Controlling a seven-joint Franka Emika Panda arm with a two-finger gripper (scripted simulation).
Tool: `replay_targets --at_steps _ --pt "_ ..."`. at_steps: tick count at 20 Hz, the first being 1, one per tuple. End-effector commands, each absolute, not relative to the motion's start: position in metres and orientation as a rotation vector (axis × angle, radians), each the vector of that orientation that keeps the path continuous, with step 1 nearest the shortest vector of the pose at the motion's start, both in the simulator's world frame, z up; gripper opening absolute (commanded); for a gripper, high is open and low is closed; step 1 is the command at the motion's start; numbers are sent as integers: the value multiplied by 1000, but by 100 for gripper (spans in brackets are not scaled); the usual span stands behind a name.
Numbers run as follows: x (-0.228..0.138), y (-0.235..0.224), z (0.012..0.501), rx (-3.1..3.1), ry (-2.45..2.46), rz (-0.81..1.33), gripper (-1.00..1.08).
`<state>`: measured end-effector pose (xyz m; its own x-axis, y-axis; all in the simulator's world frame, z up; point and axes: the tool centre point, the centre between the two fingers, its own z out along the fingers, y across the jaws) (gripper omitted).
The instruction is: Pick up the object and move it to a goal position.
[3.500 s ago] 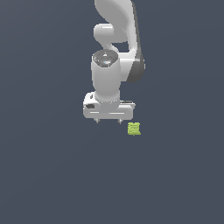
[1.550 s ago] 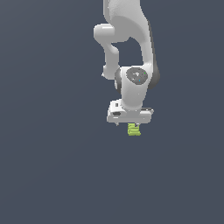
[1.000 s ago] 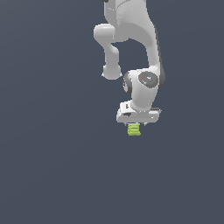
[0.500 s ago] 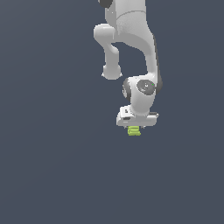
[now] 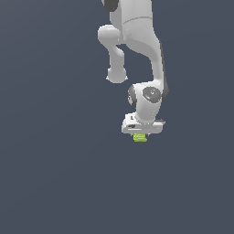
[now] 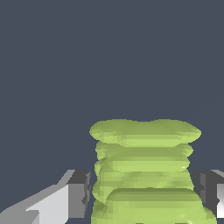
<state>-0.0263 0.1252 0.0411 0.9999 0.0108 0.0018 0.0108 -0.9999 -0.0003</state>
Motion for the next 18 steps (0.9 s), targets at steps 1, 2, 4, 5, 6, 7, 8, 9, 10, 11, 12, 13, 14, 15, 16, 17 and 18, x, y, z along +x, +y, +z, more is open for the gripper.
replay_targets --at_steps 1,2,4,5,6,7,8,9,10,11,12,13,14,15,16,17,18 --pt "-27 125 40 -3142 -17 0 -100" --pt "-27 125 40 -3142 -17 0 -100" --pt "-27 125 40 -3142 -17 0 -100" --pt "-27 125 40 -3142 -17 0 -100" --pt "-27 125 40 -3142 -17 0 -100" --pt "-26 125 41 -3141 -17 -3 -100" --pt "-26 125 41 -3141 -17 -3 -100" --pt "-26 124 42 -3141 -17 -3 -100" --pt "-27 123 43 -3141 -17 -3 -100" --pt "-27 122 44 -3141 -17 -3 -100" --pt "-27 120 46 -3141 -17 -3 -100" --pt "-28 118 49 -3141 -17 -3 -100" --pt "-28 116 52 -3141 -17 -3 -100" --pt "-29 113 55 -3141 -17 -3 -100" --pt "-30 110 59 -3141 -17 -3 -100" --pt "-31 106 63 -3141 -17 -3 -100" --pt "-32 102 68 -3141 -17 -3 -100"
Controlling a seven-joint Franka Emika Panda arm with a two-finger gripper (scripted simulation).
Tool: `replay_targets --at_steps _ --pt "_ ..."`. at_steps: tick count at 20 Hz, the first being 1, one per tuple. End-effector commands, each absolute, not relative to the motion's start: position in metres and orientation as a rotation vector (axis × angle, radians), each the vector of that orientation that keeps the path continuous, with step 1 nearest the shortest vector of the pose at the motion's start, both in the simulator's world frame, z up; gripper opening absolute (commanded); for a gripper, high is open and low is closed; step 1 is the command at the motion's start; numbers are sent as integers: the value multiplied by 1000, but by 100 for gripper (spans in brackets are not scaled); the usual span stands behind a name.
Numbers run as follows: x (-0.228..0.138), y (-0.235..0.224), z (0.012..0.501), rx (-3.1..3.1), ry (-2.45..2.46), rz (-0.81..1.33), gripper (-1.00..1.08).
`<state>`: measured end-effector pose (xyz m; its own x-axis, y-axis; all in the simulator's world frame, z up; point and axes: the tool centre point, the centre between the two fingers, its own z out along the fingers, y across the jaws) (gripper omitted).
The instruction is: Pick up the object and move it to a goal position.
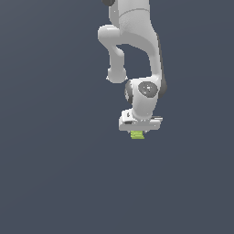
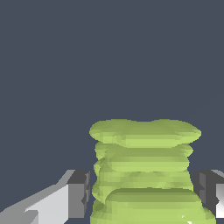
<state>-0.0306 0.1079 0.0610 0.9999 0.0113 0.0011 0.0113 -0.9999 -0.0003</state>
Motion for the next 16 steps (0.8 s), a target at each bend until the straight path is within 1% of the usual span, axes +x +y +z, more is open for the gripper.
replay_targets --at_steps 1,7,16 --pt "-33 98 73 -3141 -17 -3 -100" --pt "-41 62 115 -3141 -17 -2 -100" --pt "-56 -11 201 -3139 -17 -2 -100"
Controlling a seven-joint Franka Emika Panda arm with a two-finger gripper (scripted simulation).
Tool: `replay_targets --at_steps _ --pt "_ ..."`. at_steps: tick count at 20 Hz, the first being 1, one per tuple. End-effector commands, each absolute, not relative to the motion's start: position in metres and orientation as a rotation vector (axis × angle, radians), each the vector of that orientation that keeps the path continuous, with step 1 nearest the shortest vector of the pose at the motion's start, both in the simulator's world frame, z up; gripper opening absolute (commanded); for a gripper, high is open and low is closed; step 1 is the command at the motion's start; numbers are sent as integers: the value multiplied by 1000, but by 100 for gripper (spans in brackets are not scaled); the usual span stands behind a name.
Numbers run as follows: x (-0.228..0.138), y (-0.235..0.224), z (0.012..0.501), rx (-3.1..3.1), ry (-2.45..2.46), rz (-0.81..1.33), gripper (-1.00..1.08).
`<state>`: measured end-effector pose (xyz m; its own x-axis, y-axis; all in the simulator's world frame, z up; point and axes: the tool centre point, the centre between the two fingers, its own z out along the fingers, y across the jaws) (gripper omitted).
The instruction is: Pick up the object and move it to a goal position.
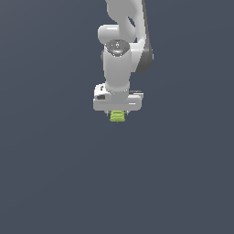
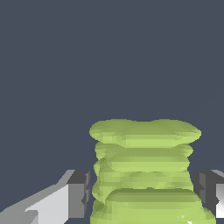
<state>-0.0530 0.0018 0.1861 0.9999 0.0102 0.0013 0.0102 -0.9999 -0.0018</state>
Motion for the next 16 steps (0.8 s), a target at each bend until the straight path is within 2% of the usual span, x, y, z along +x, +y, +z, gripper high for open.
replay_targets --at_steps 1,9,16 --pt "-58 -19 211 -3139 -17 -2 -100" --pt "-68 -78 281 -3138 -17 -1 -100" --pt "-72 -111 320 -3140 -16 0 -100"
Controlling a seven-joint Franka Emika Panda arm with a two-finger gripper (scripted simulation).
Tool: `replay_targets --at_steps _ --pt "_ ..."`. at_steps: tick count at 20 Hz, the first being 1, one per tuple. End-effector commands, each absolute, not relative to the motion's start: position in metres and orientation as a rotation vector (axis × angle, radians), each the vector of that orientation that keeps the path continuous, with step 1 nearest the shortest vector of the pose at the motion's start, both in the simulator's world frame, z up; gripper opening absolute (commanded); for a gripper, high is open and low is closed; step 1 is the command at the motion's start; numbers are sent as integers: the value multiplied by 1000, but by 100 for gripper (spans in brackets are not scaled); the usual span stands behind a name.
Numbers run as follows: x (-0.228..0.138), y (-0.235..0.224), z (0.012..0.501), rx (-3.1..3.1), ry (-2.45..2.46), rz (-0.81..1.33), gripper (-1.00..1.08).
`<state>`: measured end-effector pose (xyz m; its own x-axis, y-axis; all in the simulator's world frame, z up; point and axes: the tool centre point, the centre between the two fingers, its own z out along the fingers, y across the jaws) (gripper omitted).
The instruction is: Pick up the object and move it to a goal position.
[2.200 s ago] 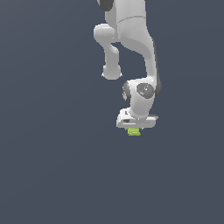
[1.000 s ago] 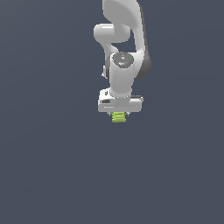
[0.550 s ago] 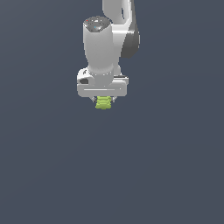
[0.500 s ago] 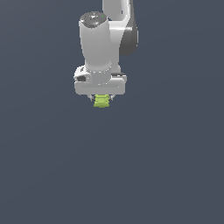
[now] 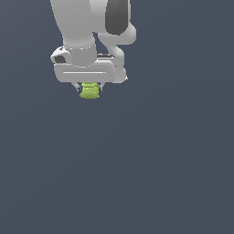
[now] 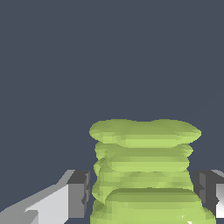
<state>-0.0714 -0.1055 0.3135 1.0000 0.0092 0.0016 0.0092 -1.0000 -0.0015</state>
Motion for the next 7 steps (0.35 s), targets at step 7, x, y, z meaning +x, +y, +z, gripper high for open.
replay_targets --at_steps 7 --pt "-73 -122 333 -3141 -16 0 -100"
